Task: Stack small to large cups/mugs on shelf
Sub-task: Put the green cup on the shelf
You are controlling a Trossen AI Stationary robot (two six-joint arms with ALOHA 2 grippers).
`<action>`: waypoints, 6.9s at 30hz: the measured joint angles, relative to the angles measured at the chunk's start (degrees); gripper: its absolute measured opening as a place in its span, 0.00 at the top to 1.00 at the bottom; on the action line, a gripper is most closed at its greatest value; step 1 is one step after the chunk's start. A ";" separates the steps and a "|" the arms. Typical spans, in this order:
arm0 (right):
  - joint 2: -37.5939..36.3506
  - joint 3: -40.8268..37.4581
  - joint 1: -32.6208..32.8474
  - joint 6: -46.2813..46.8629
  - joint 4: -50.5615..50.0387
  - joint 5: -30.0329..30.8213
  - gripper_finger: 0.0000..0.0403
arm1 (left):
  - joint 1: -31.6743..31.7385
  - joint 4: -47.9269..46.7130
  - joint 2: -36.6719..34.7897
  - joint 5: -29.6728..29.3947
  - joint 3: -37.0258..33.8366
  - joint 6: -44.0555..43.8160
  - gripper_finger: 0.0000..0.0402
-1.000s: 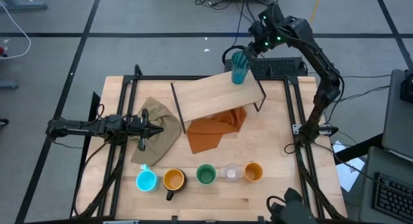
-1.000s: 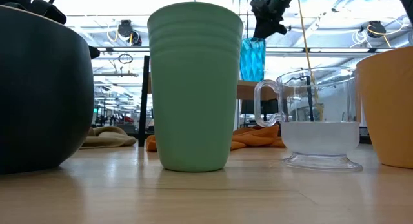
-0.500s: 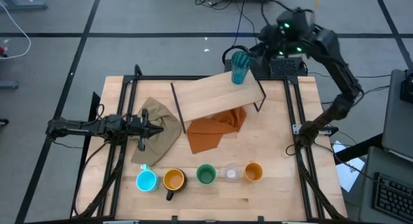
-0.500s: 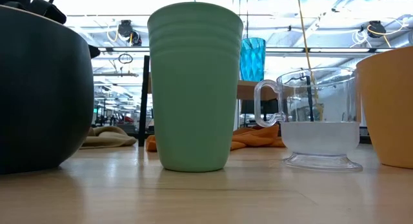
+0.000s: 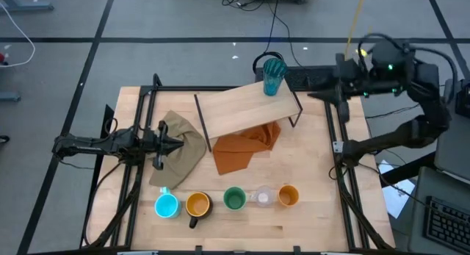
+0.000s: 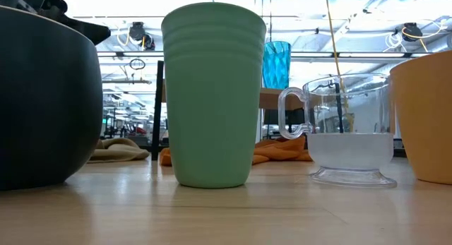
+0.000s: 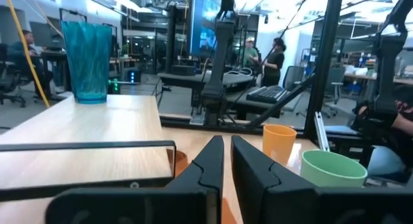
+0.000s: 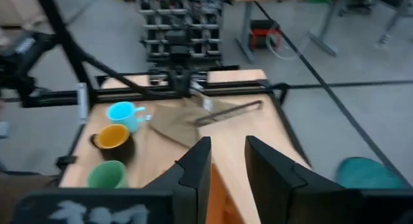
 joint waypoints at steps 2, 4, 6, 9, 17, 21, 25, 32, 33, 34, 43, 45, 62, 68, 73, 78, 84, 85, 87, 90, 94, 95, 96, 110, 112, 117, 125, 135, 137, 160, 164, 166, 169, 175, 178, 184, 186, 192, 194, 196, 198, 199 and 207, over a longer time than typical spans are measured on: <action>-2.59 -5.05 2.21 0.52 3.81 0.02 0.79 | 0.01 -0.05 0.02 0.00 0.00 -1.50 0.92; -5.21 -10.99 4.13 1.68 8.66 0.02 0.79 | 0.01 -0.07 0.00 0.00 0.00 -3.13 0.92; -7.73 -17.20 6.08 2.75 13.18 0.07 0.79 | -0.01 -0.06 0.02 0.02 0.00 -3.91 0.92; -12.11 -27.48 9.25 5.34 17.22 0.67 0.79 | 0.01 -0.05 0.02 0.81 0.00 -4.61 0.92; -26.56 -60.16 18.34 7.89 42.73 8.74 0.79 | -0.01 0.01 0.02 3.99 0.01 -5.55 0.92; -32.69 -73.32 20.97 5.92 60.15 8.81 0.79 | -0.01 1.08 0.02 4.57 0.02 -6.56 0.92; -36.61 -83.82 23.22 3.08 75.04 8.81 0.79 | 0.00 2.28 0.02 4.57 0.02 -8.91 0.92; -38.65 -94.07 24.77 2.33 87.84 8.79 0.79 | -0.01 2.67 0.00 4.57 0.04 -9.40 0.92; -38.45 -94.88 24.78 2.34 89.08 8.79 0.79 | -0.01 2.64 0.00 4.57 0.04 -9.29 0.92; -38.15 -95.54 24.78 2.56 90.12 8.79 0.79 | -0.01 2.64 0.00 4.57 0.04 -9.26 0.92; -36.12 -98.71 24.74 2.73 91.99 8.81 0.79 | -0.01 2.62 0.02 4.55 0.04 -5.14 0.92; -36.14 -99.51 24.75 2.76 91.92 8.80 0.79 | -0.01 2.64 0.00 4.55 0.04 -5.71 0.92; -36.14 -102.31 24.73 3.63 94.11 8.79 0.79 | -0.01 11.86 0.01 5.91 0.11 -4.12 0.92; -36.14 -102.31 24.73 3.37 94.50 8.79 0.79 | -0.04 14.79 1.92 6.12 1.06 -3.06 0.92; -36.14 -102.31 24.73 3.24 94.52 8.79 0.79 | -0.82 14.20 12.23 5.92 8.84 -1.15 0.78; -36.14 -102.31 24.73 2.73 94.56 8.79 0.79 | -3.15 14.11 28.48 8.16 19.59 2.01 0.60; -36.14 -102.31 24.73 1.52 94.92 8.80 0.79 | -5.07 5.50 43.90 13.98 33.83 3.23 0.54; -36.14 -102.31 24.73 1.49 94.92 8.79 0.79 | -5.41 2.84 45.81 14.31 36.31 3.26 0.54; -36.14 -102.31 24.73 1.62 94.92 8.79 0.79 | -5.92 -2.70 49.16 14.68 41.06 3.26 0.54; -36.14 -102.31 24.73 1.62 94.90 8.79 0.79 | -6.59 -9.73 53.38 14.81 47.60 3.41 0.54; -36.12 -102.31 24.73 1.63 94.87 8.79 0.79 | -7.48 -16.91 58.11 14.79 54.73 2.97 0.54; -36.14 -102.31 24.73 1.63 94.86 8.79 0.79 | -7.76 -18.30 59.32 14.77 56.17 2.79 0.54; -36.14 -102.31 24.73 1.63 94.81 8.79 0.79 | -8.08 -19.84 60.61 14.67 57.60 2.47 0.54; -36.12 -102.31 24.71 1.67 93.67 8.79 0.79 | -10.59 -34.76 75.37 7.83 71.38 -4.23 0.54; -36.14 -102.31 24.71 1.67 93.53 8.79 0.79 | -10.59 -34.96 76.32 8.89 71.41 -5.48 0.54; -36.12 -102.31 24.71 1.67 92.64 8.79 0.79 | -10.59 -37.55 77.60 9.33 71.47 -9.95 0.54; -36.18 -102.31 24.71 1.67 91.10 8.79 0.79 | -11.28 -38.86 81.20 9.74 71.65 -14.61 0.54; -36.36 -102.31 24.71 1.69 91.40 8.79 0.79 | -12.43 -40.71 87.82 13.88 71.41 -16.58 0.54; -36.58 -102.31 24.71 1.69 91.10 8.79 0.79 | -12.43 -40.79 87.85 13.98 71.41 -16.67 0.54; -36.69 -102.31 24.71 1.71 89.68 8.76 0.79 | -12.87 -39.09 91.50 11.54 71.45 -19.72 0.54; -36.71 -102.31 24.71 1.71 89.58 8.76 0.79 | -12.87 -39.26 92.00 11.50 71.43 -20.05 0.54; -36.71 -102.31 24.71 1.71 89.58 8.76 0.79 | -12.87 -38.96 91.93 11.50 71.43 -20.15 0.54; -36.73 -102.31 24.71 1.71 89.51 8.76 0.79 | -12.87 -39.08 91.93 11.07 71.43 -20.16 0.54; -36.71 -102.31 24.71 1.71 89.26 8.76 0.79 | -12.87 -38.98 91.93 10.72 71.43 -20.17 0.54; -36.71 -102.31 24.71 1.71 89.23 8.76 0.79 | -12.87 -38.98 91.93 10.67 71.43 -20.17 0.54; -36.73 -102.31 24.71 1.71 89.19 8.74 0.79 | -12.87 -38.98 91.93 10.58 71.43 -20.15 0.54; -36.71 -102.31 24.71 1.71 89.16 8.74 0.79 | -12.87 -38.96 91.93 10.51 71.43 -20.15 0.54; -36.71 -102.31 24.71 1.71 89.13 8.74 0.79 | -12.99 -38.33 93.55 10.56 71.44 -19.98 0.54; -36.73 -102.31 24.71 1.71 89.13 8.74 0.79 | -13.10 -38.25 94.89 11.98 71.43 -19.98 0.54; -36.71 -102.31 24.71 1.71 89.13 8.74 0.79 | -12.84 -38.28 95.36 13.69 71.38 -19.98 0.54; -36.73 -102.31 24.71 1.73 89.13 8.74 0.79 | -12.73 -37.79 95.26 14.29 71.38 -20.59 0.54; -36.71 -102.31 24.71 1.73 89.13 8.74 0.79 | -12.61 -37.27 95.21 14.35 71.38 -20.71 0.54; -36.72 -102.31 24.72 1.73 89.13 8.71 0.79 | -12.41 -36.49 94.73 14.43 71.41 -20.37 0.54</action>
